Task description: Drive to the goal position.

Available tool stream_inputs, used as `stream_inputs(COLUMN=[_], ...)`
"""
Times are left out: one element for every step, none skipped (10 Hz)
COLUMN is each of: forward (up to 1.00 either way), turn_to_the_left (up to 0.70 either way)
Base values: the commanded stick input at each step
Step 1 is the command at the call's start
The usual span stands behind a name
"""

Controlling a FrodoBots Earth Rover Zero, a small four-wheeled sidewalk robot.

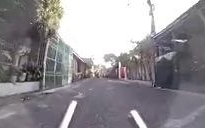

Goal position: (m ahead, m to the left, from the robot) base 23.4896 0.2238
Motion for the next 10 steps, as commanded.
stream_inputs(forward=[0.85,0.85,0.85,0.85,0.85,0.85,0.85,0.85,0.85,0.85], turn_to_the_left=[0.0,0.0,0.0,0.0,0.0,0.0,0.0,0.0,0.0,0.0])
